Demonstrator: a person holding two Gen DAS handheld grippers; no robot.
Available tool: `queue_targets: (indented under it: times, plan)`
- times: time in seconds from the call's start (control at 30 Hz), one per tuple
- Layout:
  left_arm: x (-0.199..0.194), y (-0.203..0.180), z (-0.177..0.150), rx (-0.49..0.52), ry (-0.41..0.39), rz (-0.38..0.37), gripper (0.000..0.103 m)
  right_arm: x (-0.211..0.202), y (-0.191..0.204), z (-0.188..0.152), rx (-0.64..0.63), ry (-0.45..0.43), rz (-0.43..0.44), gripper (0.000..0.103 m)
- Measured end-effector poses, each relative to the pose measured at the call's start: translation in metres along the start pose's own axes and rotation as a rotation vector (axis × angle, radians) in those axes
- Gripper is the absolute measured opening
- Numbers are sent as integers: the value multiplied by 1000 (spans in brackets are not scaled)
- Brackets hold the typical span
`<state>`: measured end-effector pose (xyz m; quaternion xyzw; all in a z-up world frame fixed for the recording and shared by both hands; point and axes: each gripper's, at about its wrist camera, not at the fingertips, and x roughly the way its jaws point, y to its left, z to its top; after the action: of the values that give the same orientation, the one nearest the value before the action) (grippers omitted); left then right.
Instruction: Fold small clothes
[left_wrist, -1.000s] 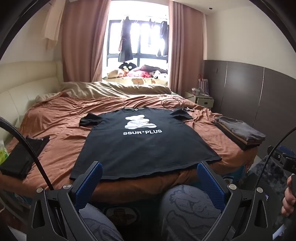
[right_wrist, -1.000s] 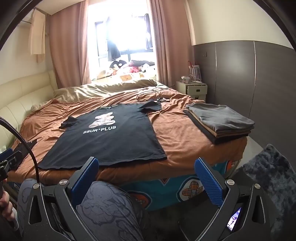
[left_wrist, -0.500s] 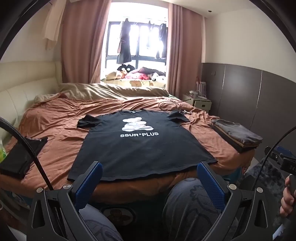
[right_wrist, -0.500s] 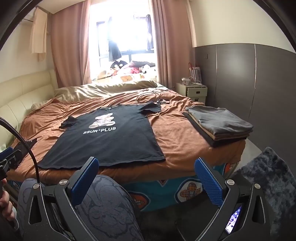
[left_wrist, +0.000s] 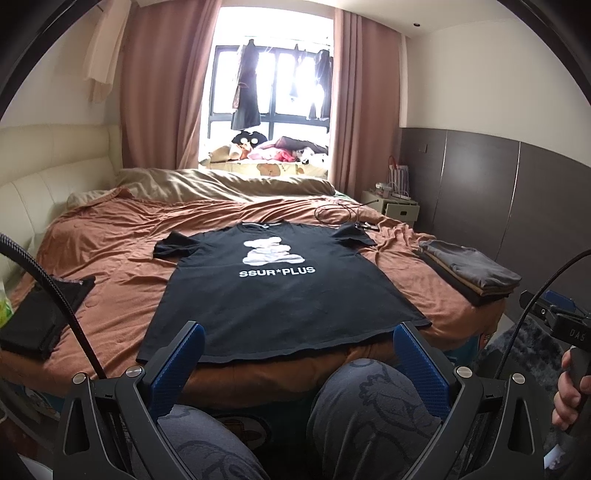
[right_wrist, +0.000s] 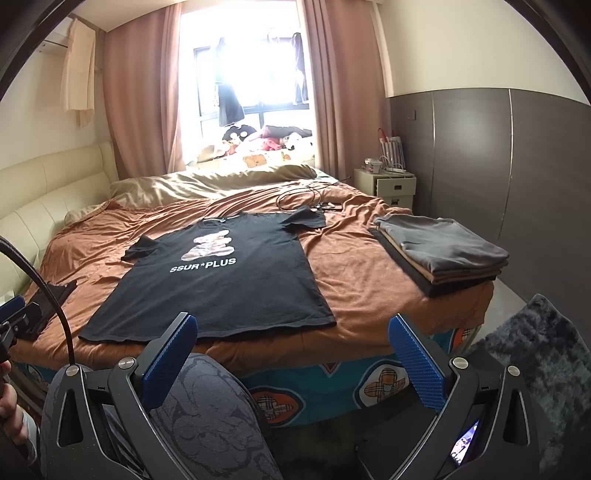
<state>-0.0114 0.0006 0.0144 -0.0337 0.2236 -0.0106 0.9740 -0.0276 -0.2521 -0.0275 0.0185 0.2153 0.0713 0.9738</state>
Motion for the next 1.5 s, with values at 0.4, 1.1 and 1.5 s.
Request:
queue_targets:
  times: [0.4,1.1,1.5]
  plan:
    - [-3,4,5,-19,-16,7,103,4,0,5,-2,-4,2,103]
    - [-11,6,7,-30,-29,19,103,-7,-3,6,1,-19,23,103]
    - [-12,10,8,-35,-22,18,103,-9,-1,7,-5,-14,31,103]
